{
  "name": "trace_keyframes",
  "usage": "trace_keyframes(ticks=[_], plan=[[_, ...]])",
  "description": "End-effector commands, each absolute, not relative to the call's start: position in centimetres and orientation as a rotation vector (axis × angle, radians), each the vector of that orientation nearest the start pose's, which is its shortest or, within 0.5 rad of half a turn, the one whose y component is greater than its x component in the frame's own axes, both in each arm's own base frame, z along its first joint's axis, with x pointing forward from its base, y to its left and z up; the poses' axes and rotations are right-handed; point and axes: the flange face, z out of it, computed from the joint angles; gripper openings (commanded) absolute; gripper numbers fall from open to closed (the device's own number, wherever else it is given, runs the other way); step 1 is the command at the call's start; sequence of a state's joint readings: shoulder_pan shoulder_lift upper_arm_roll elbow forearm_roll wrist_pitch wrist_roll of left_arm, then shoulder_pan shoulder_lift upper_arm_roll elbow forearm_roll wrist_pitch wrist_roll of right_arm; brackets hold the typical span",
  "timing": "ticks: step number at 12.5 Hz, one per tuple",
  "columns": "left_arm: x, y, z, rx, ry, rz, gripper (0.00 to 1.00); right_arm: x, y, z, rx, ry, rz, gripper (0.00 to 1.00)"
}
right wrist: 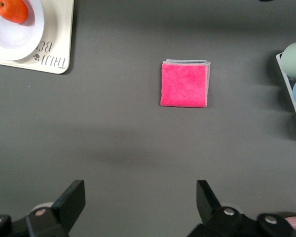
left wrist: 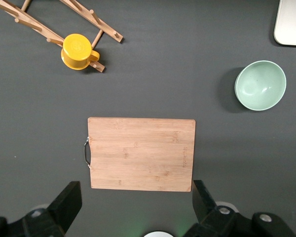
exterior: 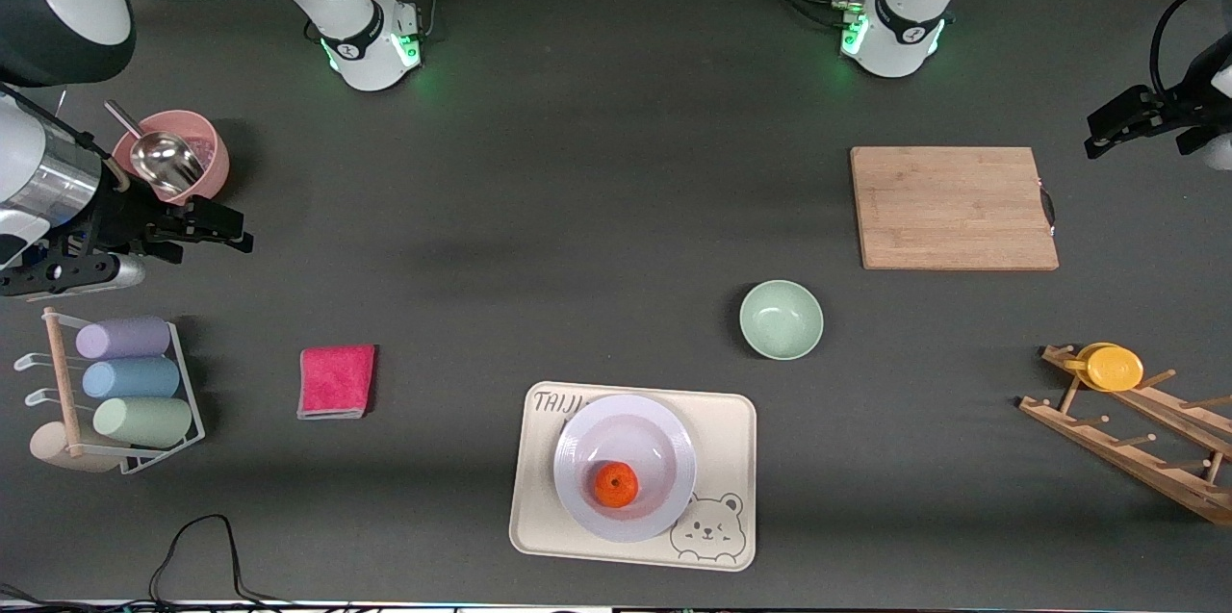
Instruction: Place orange and plate with both arms
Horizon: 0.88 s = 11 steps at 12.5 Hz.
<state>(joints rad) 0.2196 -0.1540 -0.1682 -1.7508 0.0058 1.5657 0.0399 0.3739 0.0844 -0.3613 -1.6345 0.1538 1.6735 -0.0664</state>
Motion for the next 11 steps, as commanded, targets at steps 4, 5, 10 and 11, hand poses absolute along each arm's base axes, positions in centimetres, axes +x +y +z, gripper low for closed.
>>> trace_keyframes(ticks=[4, 5, 10, 11], plan=[[49.9, 1.8, 62.9, -3.123, 0.017, 0.079, 1.0, 55.5, 6.3, 58.1, -3.019, 0.056, 0.117, 1.0], [49.9, 1.8, 62.9, -3.125, 0.018, 0.079, 1.0, 54.8, 6.8, 58.4, -3.02, 0.04, 0.115, 1.0], [49.9, 2.6, 63.0, -3.16, 0.042, 0.087, 1.0, 54.3, 4.7, 58.5, -3.03, 0.067, 0.118, 1.0], [49.9, 2.6, 63.3, -3.159, 0.042, 0.085, 1.0, 54.2, 4.4, 58.8, -3.059, 0.057, 0.113, 1.0]])
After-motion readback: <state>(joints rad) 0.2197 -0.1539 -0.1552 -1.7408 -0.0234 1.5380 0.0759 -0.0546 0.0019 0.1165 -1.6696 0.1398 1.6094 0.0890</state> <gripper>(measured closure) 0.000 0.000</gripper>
